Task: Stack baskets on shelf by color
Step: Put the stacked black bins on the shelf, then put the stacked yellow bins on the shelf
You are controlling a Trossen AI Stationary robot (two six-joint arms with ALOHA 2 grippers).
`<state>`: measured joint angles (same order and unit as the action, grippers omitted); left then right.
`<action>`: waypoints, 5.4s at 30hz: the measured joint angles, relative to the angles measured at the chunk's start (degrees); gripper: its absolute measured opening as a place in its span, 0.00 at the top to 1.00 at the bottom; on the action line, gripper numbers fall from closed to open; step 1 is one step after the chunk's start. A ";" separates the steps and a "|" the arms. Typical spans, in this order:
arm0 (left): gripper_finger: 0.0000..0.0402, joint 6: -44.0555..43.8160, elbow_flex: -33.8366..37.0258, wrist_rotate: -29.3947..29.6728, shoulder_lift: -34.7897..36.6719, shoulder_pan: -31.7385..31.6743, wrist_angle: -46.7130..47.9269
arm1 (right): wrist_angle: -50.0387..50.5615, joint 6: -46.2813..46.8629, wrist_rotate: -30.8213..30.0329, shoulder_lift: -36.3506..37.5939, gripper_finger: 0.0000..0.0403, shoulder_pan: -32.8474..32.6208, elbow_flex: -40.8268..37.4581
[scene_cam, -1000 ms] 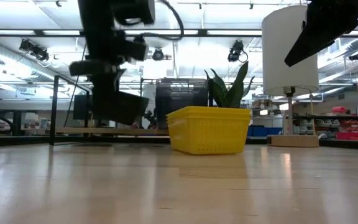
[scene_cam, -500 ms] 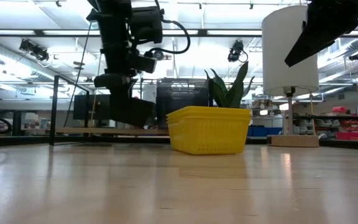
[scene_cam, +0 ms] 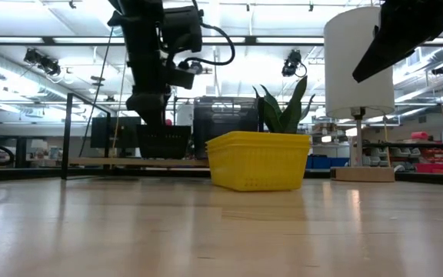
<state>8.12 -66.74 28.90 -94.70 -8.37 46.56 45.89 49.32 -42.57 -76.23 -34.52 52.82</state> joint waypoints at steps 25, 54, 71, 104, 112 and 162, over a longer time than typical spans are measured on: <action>0.67 -21.24 -0.15 -7.24 -1.60 20.98 -36.55 | 0.02 -0.48 -1.05 0.00 0.62 0.22 0.00; 0.44 -18.69 -0.11 -4.29 -18.48 22.53 -48.75 | -0.87 -1.49 -1.25 0.02 0.62 0.26 0.00; 0.95 -22.02 0.00 -6.85 -10.79 25.13 -33.57 | -0.77 -1.33 -0.83 0.02 0.62 0.00 0.00; 0.96 -24.73 17.26 5.39 33.90 15.82 13.78 | -1.36 -1.40 -1.28 0.02 0.62 -0.22 0.00; 0.96 -8.53 19.89 2.27 35.62 10.49 11.45 | -1.51 -1.44 -1.30 0.02 0.62 -0.22 0.00; 0.75 -10.09 19.91 -3.24 34.52 -3.35 2.72 | -1.88 -1.88 -0.85 0.02 0.62 -0.28 0.00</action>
<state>-1.97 -46.83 25.66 -60.17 -11.73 49.28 44.01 47.44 -43.42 -76.20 -34.81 52.82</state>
